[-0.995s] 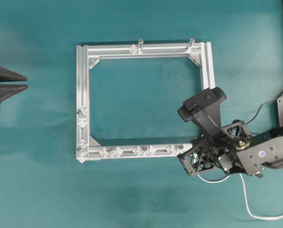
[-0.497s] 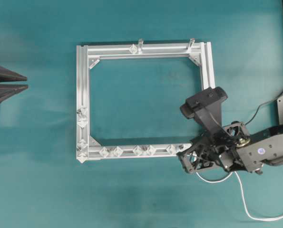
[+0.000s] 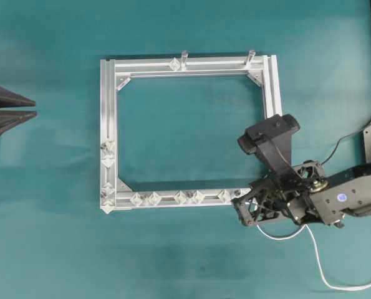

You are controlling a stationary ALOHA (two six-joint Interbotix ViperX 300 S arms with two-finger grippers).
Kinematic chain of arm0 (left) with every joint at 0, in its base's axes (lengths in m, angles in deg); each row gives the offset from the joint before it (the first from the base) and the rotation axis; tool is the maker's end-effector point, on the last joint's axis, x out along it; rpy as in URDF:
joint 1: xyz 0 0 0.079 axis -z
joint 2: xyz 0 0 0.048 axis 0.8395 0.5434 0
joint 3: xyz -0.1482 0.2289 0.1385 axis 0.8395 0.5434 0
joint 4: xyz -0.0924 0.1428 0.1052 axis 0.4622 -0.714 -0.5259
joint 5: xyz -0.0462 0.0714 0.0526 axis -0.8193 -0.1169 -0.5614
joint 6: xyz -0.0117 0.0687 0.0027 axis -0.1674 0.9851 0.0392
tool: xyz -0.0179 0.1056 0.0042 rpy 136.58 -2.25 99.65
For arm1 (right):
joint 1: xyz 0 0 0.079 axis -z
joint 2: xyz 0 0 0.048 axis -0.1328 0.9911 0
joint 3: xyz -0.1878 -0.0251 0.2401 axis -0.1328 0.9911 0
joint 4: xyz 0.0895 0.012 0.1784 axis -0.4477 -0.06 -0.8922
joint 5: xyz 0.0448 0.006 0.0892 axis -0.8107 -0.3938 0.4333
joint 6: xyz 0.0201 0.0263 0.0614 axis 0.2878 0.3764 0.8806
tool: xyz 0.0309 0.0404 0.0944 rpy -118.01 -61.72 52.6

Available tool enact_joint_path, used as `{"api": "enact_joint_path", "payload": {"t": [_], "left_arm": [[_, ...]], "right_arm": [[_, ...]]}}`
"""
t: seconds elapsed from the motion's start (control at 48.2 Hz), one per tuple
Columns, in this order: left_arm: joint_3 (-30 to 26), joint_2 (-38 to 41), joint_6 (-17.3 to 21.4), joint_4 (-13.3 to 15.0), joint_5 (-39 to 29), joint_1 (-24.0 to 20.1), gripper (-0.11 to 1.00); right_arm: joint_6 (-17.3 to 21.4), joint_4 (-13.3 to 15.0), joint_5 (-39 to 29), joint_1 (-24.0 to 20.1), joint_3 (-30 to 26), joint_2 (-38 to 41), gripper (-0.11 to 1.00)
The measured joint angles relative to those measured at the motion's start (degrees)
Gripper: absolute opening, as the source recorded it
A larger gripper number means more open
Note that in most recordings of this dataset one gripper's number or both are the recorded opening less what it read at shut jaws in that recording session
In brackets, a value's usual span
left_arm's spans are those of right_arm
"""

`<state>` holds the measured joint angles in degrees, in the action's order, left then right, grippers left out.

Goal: Move the cable alternately left and right between 8 closely spaced pins so it hooks onto each one.

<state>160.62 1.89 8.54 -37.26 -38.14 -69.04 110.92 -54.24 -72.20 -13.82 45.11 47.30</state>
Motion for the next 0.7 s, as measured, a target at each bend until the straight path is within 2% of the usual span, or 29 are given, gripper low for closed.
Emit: {"api": "enact_joint_path", "payload": {"t": [0.228, 0.456, 0.705], "left_arm": [[0.0, 0.0, 0.0, 0.09, 0.0, 0.09, 0.32], [0.0, 0.0, 0.0, 0.0, 0.0, 0.0, 0.32], [0.0, 0.0, 0.0, 0.09, 0.09, 0.09, 0.32]], "right_arm": [[-0.88, 0.0, -0.62, 3.6, 0.0, 0.0, 0.14], [-1.32, 2.46, -0.62, 6.24, 0.18, 0.0, 0.14], [-1.49, 3.6, -0.7, 8.79, 0.09, 0.0, 0.14]]}}
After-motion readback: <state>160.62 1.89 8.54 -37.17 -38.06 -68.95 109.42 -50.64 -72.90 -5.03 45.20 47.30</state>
